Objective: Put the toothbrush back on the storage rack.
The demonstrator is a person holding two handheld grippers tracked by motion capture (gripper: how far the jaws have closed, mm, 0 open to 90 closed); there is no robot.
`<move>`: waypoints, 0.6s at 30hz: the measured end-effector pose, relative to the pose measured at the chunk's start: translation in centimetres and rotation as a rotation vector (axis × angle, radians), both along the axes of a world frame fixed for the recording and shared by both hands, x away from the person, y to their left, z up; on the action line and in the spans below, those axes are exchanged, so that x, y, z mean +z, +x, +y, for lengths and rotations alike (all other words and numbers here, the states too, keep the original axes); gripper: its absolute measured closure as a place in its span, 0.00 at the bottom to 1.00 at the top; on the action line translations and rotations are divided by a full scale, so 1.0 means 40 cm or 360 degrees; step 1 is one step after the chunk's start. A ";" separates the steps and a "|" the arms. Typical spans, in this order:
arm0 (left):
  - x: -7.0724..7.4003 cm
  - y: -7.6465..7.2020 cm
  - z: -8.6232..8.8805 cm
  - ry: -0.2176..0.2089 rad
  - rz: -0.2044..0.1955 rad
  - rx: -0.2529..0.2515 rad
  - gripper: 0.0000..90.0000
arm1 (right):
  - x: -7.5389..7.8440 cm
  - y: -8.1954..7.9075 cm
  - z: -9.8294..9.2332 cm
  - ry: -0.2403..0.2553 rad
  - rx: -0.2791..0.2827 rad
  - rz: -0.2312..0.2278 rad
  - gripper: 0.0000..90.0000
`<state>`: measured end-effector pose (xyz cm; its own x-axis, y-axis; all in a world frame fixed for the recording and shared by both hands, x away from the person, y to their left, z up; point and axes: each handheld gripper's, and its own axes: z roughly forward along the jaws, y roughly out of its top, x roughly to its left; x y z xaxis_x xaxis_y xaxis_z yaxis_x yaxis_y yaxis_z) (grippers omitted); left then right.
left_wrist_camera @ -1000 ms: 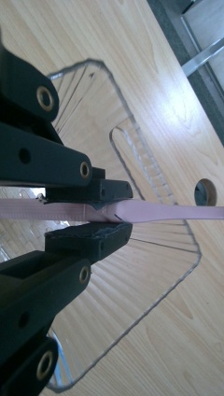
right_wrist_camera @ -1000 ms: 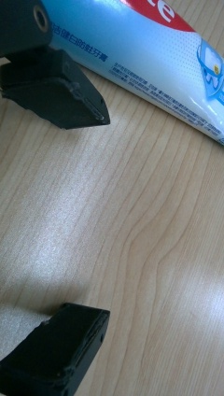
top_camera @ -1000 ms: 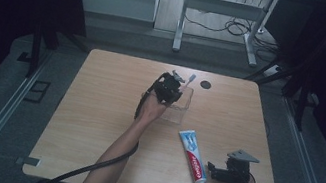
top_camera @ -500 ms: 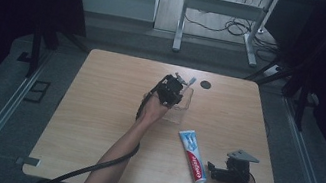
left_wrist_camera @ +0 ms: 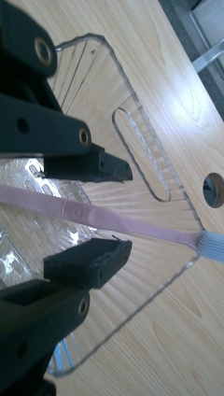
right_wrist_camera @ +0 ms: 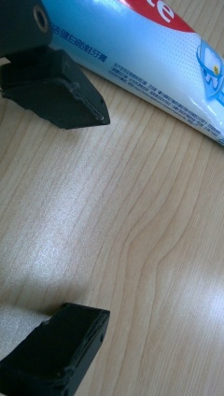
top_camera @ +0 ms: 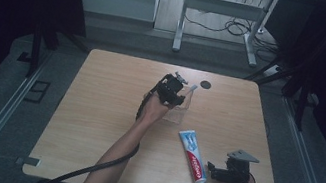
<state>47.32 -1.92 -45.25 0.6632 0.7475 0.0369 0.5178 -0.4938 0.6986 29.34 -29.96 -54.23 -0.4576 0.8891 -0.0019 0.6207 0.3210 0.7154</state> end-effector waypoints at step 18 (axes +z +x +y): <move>0.059 -0.033 0.022 -0.0109 0.0049 -0.0047 0.26 | 0.000 0.000 0.000 -0.0001 0.0001 -0.0001 0.07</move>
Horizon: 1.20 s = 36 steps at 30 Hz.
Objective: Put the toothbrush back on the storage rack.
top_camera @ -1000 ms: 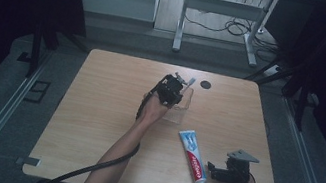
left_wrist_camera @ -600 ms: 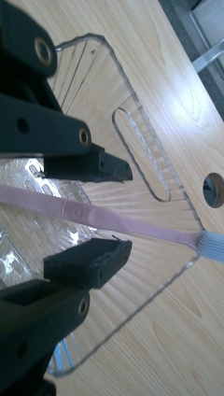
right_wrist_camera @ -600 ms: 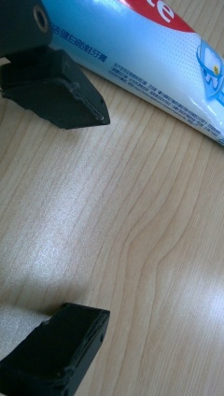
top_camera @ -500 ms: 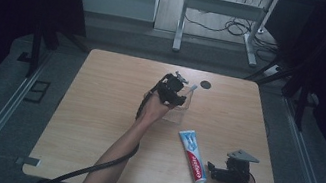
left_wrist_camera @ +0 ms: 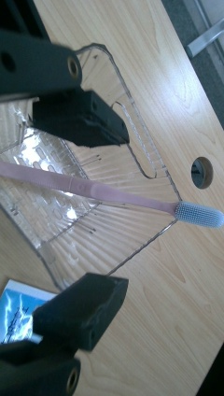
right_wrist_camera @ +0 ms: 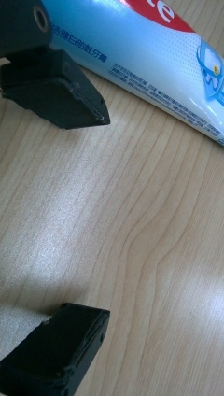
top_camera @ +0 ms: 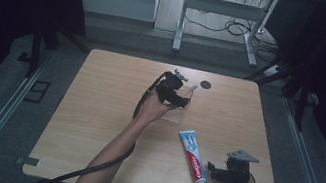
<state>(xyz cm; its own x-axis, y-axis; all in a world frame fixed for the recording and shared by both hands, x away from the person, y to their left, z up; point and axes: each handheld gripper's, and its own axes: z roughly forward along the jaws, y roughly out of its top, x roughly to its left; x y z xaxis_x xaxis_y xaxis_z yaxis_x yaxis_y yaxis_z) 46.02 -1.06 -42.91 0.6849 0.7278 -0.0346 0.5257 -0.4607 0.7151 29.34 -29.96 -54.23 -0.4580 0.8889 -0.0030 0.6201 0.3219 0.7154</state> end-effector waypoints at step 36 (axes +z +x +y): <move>0.018 -0.141 0.136 -0.0040 -0.0071 -0.0081 0.11 | 0.000 0.000 0.000 0.0000 -0.0001 0.0000 0.07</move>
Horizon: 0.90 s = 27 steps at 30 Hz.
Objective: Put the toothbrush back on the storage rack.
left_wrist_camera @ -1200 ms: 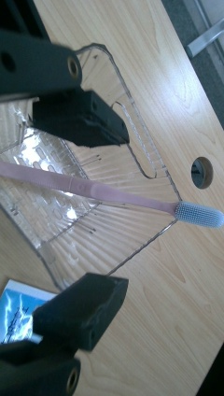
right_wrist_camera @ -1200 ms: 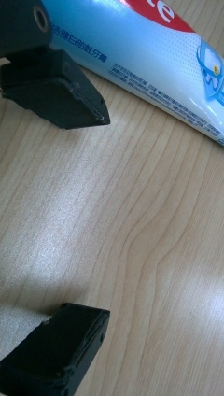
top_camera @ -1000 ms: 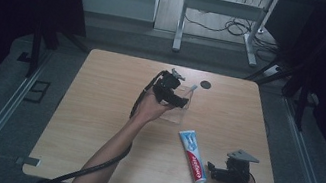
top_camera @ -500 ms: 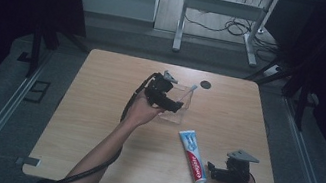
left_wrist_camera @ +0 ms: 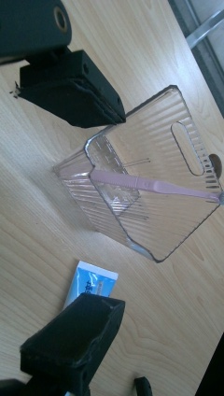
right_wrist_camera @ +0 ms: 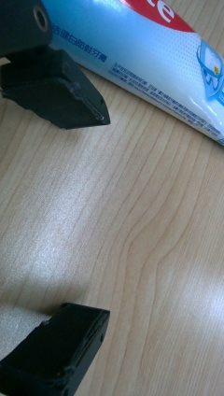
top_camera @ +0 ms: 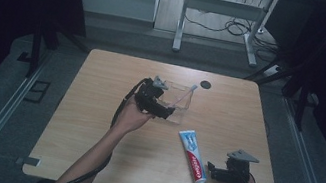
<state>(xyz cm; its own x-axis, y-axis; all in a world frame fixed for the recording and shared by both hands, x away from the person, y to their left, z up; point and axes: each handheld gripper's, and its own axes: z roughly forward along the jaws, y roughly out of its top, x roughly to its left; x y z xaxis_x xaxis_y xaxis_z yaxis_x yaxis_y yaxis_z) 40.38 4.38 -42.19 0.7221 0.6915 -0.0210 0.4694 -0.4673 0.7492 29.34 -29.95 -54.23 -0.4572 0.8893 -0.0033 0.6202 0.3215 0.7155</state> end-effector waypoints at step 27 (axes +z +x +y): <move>-0.060 -0.103 0.064 0.0019 -0.0062 0.0007 0.05 | 0.000 -0.001 0.001 0.0000 -0.0003 -0.0002 0.07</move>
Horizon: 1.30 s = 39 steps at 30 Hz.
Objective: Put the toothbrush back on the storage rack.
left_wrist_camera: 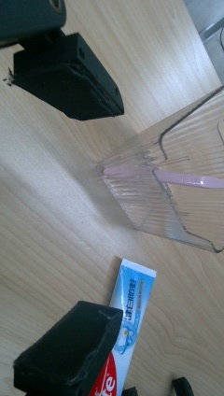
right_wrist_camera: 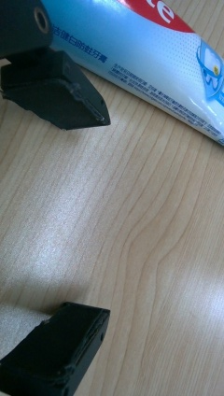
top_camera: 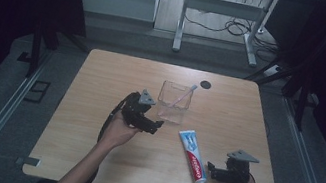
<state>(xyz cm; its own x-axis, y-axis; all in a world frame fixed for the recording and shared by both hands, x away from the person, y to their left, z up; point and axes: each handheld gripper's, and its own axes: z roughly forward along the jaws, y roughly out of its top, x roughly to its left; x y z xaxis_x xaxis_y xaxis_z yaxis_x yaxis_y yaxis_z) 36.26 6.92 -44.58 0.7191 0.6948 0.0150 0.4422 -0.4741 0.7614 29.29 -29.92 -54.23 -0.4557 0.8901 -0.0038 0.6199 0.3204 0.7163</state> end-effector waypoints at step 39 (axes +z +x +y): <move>-0.165 -0.164 0.126 -0.0031 0.0045 0.0121 0.07 | 0.000 -0.002 0.002 0.0001 -0.0012 0.0000 0.07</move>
<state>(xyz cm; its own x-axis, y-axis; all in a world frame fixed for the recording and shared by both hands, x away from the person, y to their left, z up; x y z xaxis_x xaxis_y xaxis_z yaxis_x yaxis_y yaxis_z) 29.68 11.97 -51.17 0.6643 0.7473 -0.0187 0.4979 -0.4237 0.7567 29.20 -29.84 -54.24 -0.4490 0.8935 -0.0031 0.6223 0.3152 0.7165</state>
